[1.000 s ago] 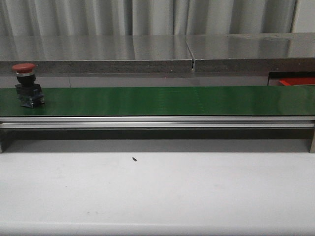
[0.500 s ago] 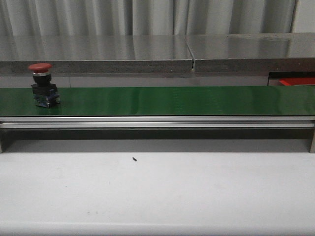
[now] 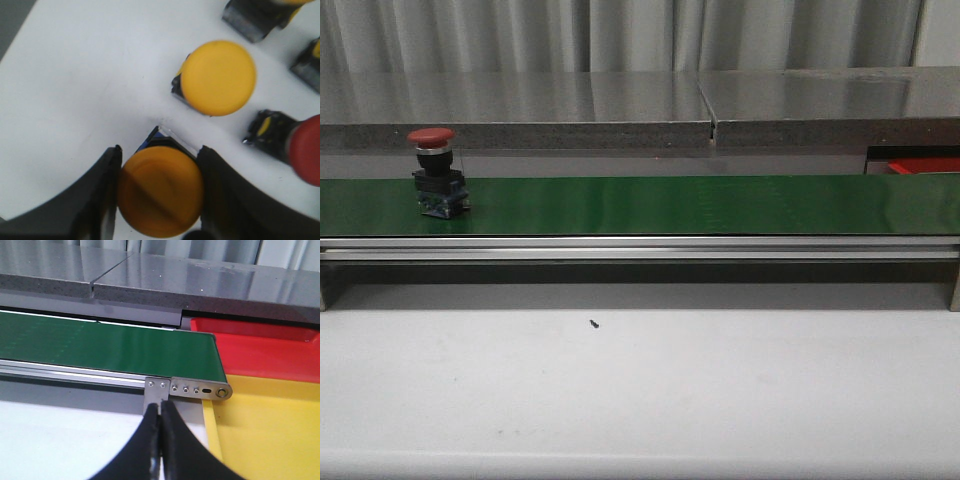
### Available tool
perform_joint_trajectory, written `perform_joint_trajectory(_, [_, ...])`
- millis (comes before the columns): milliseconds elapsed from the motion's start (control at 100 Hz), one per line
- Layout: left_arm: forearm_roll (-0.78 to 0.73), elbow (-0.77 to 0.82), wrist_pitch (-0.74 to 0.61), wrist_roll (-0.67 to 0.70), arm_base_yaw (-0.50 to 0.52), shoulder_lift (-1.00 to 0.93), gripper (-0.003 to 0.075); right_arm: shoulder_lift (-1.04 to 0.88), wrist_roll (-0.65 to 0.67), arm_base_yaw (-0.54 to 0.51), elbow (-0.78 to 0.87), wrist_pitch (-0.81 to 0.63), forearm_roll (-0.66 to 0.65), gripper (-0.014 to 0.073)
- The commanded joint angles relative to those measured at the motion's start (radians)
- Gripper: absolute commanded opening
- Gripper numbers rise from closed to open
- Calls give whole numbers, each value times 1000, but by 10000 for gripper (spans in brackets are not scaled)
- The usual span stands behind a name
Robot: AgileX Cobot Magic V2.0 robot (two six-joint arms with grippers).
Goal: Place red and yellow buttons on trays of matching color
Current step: 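Grasp a yellow button from the cluster with the left gripper, then set the yellow button on the green belt and release it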
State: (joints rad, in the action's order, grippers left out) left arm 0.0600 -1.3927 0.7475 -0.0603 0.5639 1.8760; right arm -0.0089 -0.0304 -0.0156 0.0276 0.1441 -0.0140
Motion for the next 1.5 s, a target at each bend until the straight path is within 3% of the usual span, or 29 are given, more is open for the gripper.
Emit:
perform_joint_trajectory(0, [67,-25,-51,4,3,-129,-19,-18,-4,1,-1,-85,-11,-66])
perform_joint_trajectory(230, [186,-27,-75,2,-47,-276,-19,-18,-4,1,-1,-85,-11,-66])
perform_joint_trajectory(680, [122,-107,-22,-32,-402,-254,-18,-18,-4,1,-1,-85,-11,-66])
perform_joint_trajectory(1110, [127,-128,30,-32,-447,-82,8,-18,-4,1,-1,-85,-11,-66])
perform_joint_trajectory(1250, [129,-161,46,-32,-447,-73,148,-18,-4,1,-1,-85,-11,-66])
perform_joint_trajectory(1420, [151,-176,63,-52,-447,-73,525,-18,-4,1,-1,-85,-11,-66])
perform_joint_trajectory(1490, [165,-176,63,-52,-447,-73,629,-18,-4,1,-1,-85,-11,-66])
